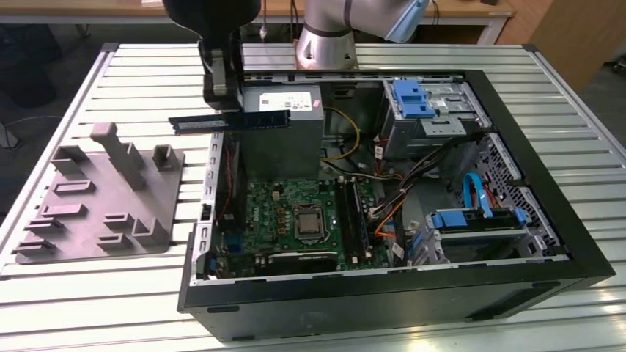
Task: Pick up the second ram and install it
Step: 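Pick up the second ram and move it above second insertion slot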
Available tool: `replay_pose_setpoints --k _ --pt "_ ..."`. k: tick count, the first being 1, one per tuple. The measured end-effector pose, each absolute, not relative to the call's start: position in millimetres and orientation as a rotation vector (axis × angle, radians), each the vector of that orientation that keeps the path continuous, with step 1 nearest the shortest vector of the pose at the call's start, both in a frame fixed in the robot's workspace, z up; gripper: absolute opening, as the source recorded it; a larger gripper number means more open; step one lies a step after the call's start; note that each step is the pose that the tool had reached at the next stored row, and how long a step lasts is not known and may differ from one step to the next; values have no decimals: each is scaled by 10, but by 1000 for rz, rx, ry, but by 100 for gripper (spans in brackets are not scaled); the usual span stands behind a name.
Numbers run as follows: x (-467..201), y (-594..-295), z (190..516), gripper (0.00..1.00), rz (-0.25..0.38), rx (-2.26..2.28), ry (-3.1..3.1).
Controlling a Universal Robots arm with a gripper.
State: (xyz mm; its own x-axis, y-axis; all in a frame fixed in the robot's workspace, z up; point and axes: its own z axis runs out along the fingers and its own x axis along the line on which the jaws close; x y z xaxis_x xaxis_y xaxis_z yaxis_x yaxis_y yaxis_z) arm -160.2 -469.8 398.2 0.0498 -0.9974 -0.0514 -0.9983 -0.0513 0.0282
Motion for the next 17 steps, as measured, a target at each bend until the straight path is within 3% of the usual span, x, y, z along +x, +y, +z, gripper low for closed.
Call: replay_pose_setpoints --k 17 --pt "-1258 -4698 3981 13 89 -2265 2153"
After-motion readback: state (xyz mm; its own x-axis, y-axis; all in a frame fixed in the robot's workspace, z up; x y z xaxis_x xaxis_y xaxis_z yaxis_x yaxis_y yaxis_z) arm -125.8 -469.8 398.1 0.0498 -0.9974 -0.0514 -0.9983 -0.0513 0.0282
